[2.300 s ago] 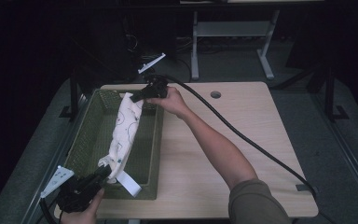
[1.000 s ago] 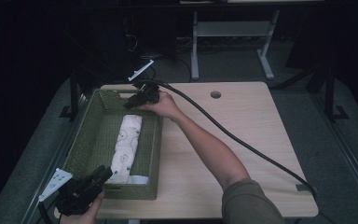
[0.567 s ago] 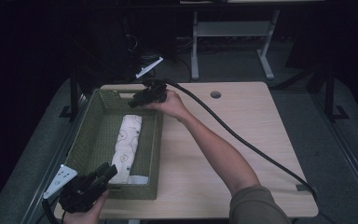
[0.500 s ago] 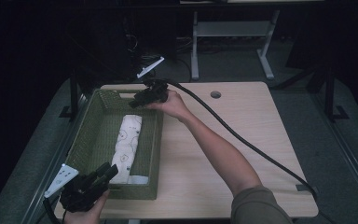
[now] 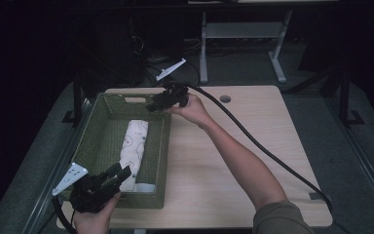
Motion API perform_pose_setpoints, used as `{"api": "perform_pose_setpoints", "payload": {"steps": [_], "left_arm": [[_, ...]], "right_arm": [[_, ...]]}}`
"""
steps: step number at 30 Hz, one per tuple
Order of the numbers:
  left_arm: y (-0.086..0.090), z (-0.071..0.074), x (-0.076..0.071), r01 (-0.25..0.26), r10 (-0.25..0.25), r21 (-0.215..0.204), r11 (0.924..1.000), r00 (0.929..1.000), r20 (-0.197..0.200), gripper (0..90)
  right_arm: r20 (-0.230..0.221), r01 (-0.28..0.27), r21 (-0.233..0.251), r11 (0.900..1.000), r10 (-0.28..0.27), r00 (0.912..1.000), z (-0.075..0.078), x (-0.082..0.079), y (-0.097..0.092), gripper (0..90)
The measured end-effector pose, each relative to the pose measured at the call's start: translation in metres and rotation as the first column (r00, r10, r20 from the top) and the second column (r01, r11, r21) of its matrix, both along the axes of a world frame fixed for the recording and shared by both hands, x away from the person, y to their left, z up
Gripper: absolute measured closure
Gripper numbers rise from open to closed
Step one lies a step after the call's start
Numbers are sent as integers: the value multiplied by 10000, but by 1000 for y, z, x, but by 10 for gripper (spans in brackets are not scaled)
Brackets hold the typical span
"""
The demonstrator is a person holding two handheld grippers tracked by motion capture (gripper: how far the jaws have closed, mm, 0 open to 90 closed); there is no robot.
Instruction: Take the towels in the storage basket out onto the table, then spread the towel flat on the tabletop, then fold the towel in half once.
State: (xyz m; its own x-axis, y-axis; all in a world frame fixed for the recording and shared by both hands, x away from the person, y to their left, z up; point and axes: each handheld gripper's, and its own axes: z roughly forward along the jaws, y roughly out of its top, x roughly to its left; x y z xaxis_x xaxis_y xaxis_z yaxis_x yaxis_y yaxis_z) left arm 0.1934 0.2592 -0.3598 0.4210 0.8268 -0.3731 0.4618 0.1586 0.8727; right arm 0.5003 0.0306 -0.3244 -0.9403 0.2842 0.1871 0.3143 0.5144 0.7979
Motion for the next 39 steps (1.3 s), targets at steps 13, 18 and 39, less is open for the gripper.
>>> {"api": "perform_pose_setpoints", "payload": {"steps": [13,18,39], "left_arm": [[-9,4,15,861,-893,-650,9942,9949,-467,408],[-12,7,20,1104,-1160,-937,9895,9917,-559,367],[-39,19,40,2037,-2128,-1082,9730,9737,-808,320]], "right_arm": [[229,235,144,9996,-238,9995,3,-6,-28,331],[569,448,4,9990,-447,9974,1,-11,-47,318],[872,1410,-53,9900,-1400,9863,-17,-34,-114,294]]}}
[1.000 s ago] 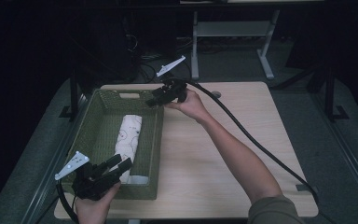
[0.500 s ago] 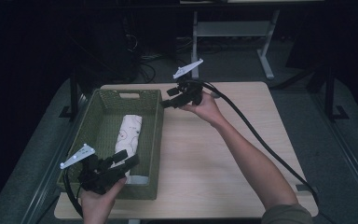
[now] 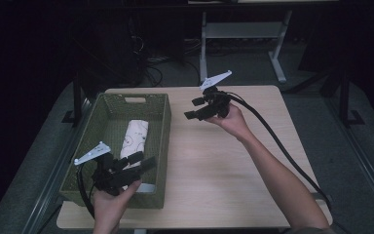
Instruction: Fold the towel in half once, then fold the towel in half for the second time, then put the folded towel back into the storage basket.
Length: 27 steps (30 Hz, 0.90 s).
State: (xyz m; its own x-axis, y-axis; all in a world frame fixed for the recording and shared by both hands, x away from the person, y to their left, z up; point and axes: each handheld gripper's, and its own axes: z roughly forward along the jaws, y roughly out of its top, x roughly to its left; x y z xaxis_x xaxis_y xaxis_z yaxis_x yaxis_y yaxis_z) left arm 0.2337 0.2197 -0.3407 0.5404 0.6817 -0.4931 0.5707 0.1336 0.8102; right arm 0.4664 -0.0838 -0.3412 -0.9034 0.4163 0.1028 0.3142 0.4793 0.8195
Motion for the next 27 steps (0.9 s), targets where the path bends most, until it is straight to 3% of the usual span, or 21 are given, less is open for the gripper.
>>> {"api": "perform_pose_setpoints", "payload": {"steps": [5,6,11,14,16,19,22,24,27], "left_arm": [[-6,0,4,159,-159,-6,9999,9999,-64,316],[-7,0,5,191,-190,25,9998,9998,-74,313],[-13,2,8,372,-372,24,9993,9993,-105,309],[-16,2,9,479,-479,39,9988,9988,-87,305],[-18,3,10,584,-584,18,9983,9982,-106,305],[-21,4,11,648,-648,-18,9979,9978,-145,302],[-24,4,13,726,-726,-27,9974,9972,-169,302],[-27,5,14,777,-778,-58,9970,9967,-209,300],[-30,5,16,878,-879,-63,9961,9959,-226,300]], "right_arm": [[-140,73,-201,9998,-76,9999,-1,-3,-7,284],[24,88,-176,9998,-88,10000,-1,-3,-9,287],[-140,268,-117,9996,-270,9995,-2,-6,-20,277],[102,411,-10,9992,-411,9991,-2,-11,-28,282],[-121,443,-98,9990,-444,9989,-3,-11,-32,273],[90,562,-36,9984,-561,9984,-3,-14,-40,282],[-13,654,-70,9978,-654,9979,-3,-16,-49,272],[213,816,16,9967,-816,9964,-5,-20,-58,276],[15,922,-22,9957,-922,9957,-8,-22,-68,275]]}}
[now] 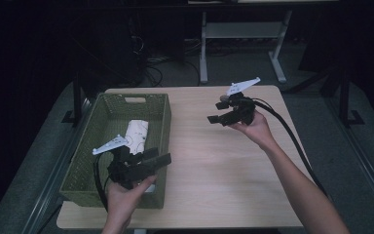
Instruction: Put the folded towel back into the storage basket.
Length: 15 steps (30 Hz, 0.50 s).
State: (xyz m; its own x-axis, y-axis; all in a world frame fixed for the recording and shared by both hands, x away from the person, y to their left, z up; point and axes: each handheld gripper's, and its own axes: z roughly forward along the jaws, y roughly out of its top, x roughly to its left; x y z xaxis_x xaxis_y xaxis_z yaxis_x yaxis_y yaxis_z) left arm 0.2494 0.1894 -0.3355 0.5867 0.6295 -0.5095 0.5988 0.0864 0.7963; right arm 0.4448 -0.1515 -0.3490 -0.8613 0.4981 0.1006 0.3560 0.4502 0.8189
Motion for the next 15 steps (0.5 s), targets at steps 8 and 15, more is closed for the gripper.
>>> {"api": "perform_pose_setpoints", "payload": {"steps": [8,15], "left_arm": [[-10,1,4,263,-263,6,9997,9997,-22,296],[-21,1,8,497,-496,40,9988,9987,-73,295]], "right_arm": [[68,475,-7,9989,-475,9988,-12,-13,-30,270],[-4,866,-69,9962,-866,9962,-24,-27,-58,265]]}}
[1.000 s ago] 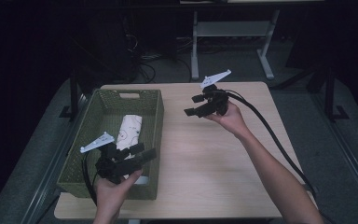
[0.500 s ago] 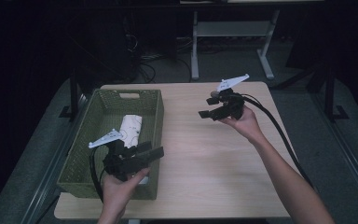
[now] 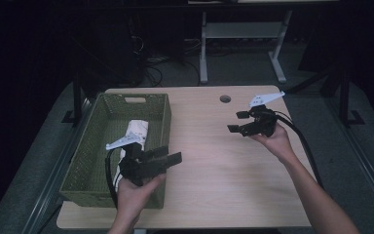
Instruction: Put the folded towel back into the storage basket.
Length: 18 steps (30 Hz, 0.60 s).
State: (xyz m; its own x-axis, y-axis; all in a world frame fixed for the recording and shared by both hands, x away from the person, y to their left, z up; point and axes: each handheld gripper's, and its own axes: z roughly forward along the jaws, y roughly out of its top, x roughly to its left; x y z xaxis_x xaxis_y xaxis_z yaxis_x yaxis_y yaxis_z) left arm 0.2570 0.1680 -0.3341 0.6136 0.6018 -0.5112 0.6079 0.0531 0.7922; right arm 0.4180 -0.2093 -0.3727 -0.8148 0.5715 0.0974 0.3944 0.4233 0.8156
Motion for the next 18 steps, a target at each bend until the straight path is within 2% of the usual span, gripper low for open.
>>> {"api": "perform_pose_setpoints", "payload": {"steps": [18], "left_arm": [[-30,-5,11,457,-454,164,9988,9988,-201,292]], "right_arm": [[-5,684,94,9976,-684,9977,-13,-21,-42,248]]}}
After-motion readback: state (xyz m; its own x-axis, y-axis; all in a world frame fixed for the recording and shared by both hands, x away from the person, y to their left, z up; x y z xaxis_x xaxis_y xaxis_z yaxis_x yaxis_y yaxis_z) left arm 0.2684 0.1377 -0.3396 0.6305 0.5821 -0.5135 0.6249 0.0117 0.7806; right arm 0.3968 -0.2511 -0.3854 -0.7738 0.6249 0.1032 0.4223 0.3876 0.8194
